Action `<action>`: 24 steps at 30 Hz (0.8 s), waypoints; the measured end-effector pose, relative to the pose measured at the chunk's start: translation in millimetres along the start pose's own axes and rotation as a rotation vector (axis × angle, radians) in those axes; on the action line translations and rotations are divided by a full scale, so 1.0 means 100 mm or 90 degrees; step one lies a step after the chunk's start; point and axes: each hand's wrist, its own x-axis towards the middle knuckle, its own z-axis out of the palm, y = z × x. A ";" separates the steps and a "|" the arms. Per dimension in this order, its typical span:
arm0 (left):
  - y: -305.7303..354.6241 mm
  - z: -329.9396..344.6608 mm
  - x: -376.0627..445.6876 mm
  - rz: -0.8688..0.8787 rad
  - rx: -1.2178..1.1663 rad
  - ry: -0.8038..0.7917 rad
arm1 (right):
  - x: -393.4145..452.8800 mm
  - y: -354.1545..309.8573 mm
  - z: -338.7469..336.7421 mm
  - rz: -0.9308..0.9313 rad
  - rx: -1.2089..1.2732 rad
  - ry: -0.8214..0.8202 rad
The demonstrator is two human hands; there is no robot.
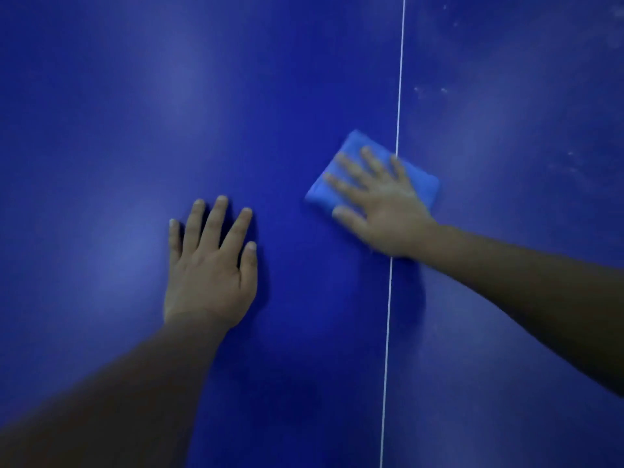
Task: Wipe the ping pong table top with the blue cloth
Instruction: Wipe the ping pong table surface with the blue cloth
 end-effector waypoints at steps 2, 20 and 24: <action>-0.01 0.01 0.01 0.005 0.005 -0.001 | 0.29 0.16 -0.08 0.253 0.019 0.008; 0.02 -0.02 0.08 0.008 0.022 0.004 | 1.15 0.17 -0.08 0.081 0.022 -0.024; 0.01 -0.01 0.08 0.008 0.023 0.007 | 1.14 1.50 -0.27 0.489 0.046 0.021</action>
